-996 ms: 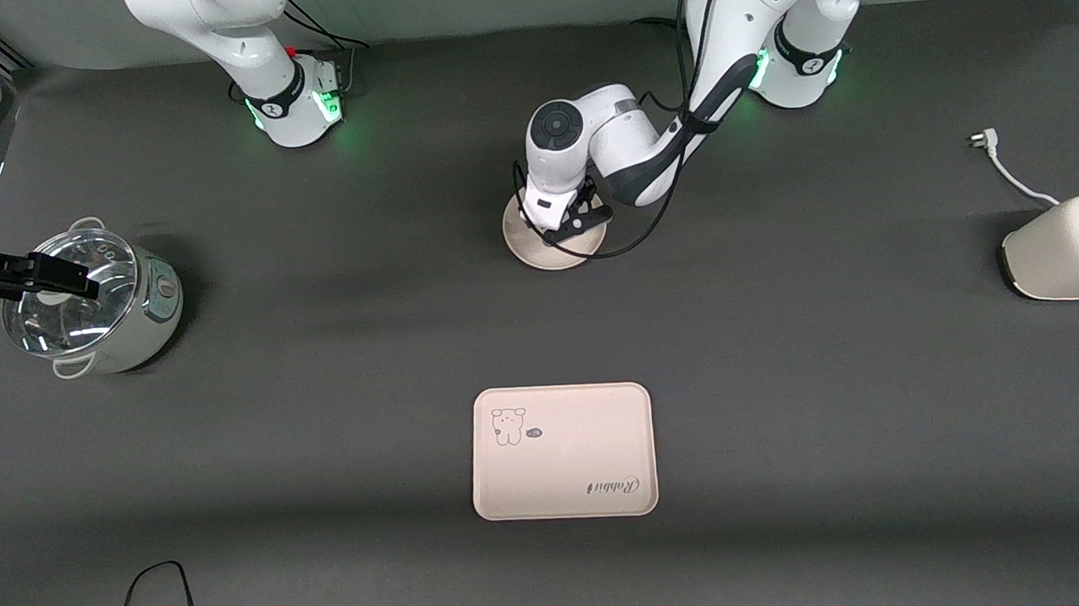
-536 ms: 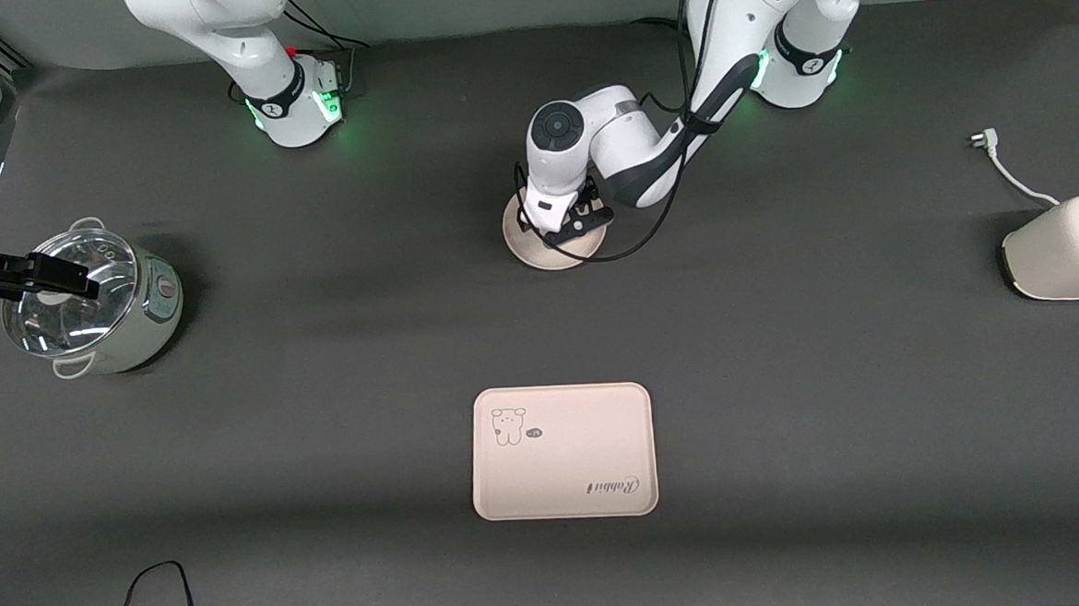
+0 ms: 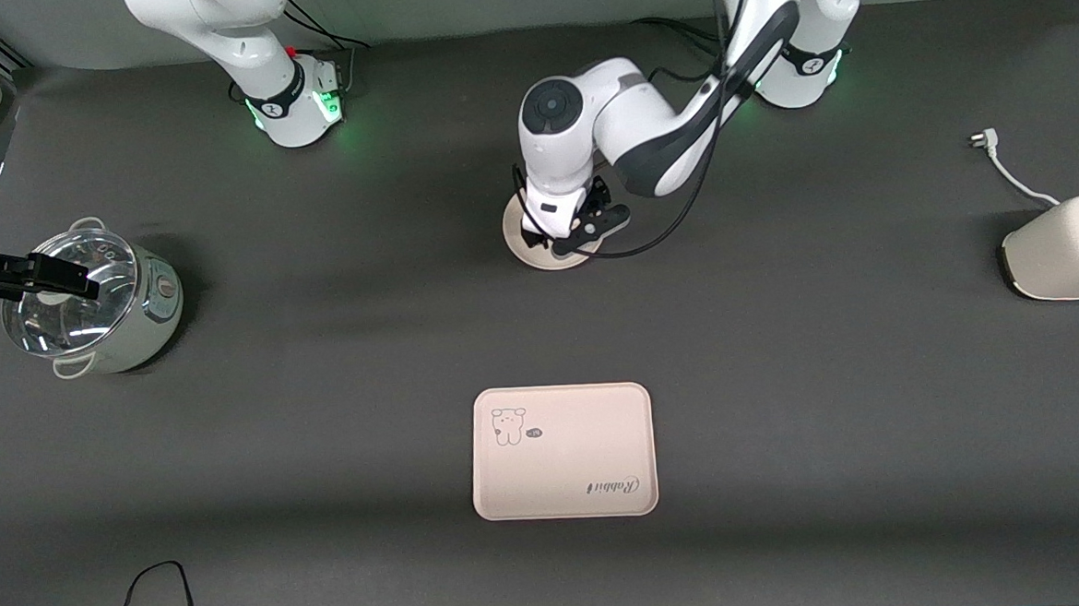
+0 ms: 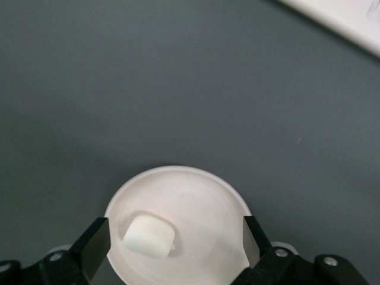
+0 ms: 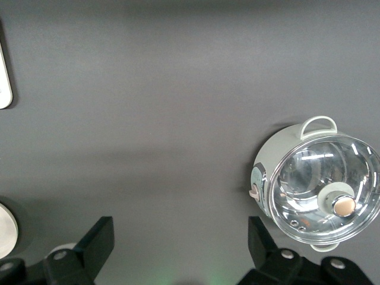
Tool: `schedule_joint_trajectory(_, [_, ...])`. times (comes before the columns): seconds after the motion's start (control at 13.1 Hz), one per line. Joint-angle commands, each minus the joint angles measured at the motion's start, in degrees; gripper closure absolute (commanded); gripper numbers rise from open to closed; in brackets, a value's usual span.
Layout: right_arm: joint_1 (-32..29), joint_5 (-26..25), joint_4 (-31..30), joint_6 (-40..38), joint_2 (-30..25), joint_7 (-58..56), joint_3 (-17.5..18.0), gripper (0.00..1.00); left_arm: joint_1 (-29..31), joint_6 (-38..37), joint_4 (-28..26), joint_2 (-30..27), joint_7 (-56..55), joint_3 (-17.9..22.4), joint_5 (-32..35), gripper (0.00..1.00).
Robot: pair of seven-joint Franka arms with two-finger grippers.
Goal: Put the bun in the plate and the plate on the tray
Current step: 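Withdraw the left gripper while the right gripper rises from the pot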
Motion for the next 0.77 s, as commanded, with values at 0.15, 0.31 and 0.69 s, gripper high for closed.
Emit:
schedule_joint_trajectory(0.15, [0.3, -0.1, -0.1, -0.4, -0.4, 1.4, 0.4, 0.0, 11.1, -10.4, 9.4, -2.1, 7.6, -0.3, -3.0, 0.0])
schedule_joint_trajectory(0.31, [1.5, 2.7, -0.2, -0.9, -1.0, 1.7, 0.5, 0.0, 17.3, -15.9, 12.8, -2.1, 16.8, -0.1, -3.5, 0.0])
schedule_joint_trajectory(0.69, [12.8, 3.6, -2.6, -0.9, -4.2, 14.7, 0.5, 0.0, 30.6, -26.2, 18.8, -4.1, 42.6, 0.3, -2.9, 0.0])
